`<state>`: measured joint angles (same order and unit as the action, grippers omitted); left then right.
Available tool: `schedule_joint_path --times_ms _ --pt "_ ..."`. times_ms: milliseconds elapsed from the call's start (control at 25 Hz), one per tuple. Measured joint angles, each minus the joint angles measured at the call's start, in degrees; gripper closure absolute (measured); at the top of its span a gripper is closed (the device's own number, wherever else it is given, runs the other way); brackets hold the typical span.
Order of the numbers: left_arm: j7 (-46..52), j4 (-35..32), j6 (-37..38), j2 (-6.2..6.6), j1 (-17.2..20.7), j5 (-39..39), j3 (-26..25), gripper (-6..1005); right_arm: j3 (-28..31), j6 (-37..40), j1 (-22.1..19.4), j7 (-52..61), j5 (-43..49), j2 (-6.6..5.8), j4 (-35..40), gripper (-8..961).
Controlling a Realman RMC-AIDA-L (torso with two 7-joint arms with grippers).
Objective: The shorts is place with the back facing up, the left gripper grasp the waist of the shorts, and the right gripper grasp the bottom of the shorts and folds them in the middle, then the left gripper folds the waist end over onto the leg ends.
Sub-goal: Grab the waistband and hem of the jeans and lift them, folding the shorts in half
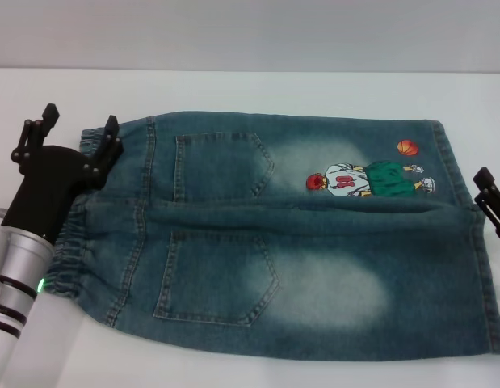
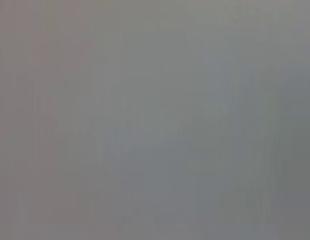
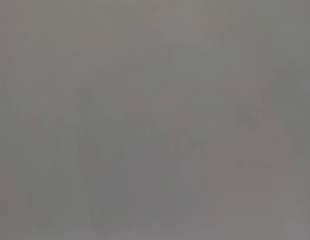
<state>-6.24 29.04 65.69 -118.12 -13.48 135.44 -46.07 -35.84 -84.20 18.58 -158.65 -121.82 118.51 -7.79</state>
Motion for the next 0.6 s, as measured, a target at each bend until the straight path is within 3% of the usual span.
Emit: schedule_joint_path --times_ms 400,600 --pt "0.0 0.0 -0.2 0.00 0.3 0.0 0.1 166 0.0 1.6 1.0 0.2 0.0 -0.05 -0.1 196" --pt "0.0 3.6 -3.8 0.46 0.2 0.0 -0.1 166 -0.5 3.0 4.3 3.7 0.1 -2.56 -2.1 197"
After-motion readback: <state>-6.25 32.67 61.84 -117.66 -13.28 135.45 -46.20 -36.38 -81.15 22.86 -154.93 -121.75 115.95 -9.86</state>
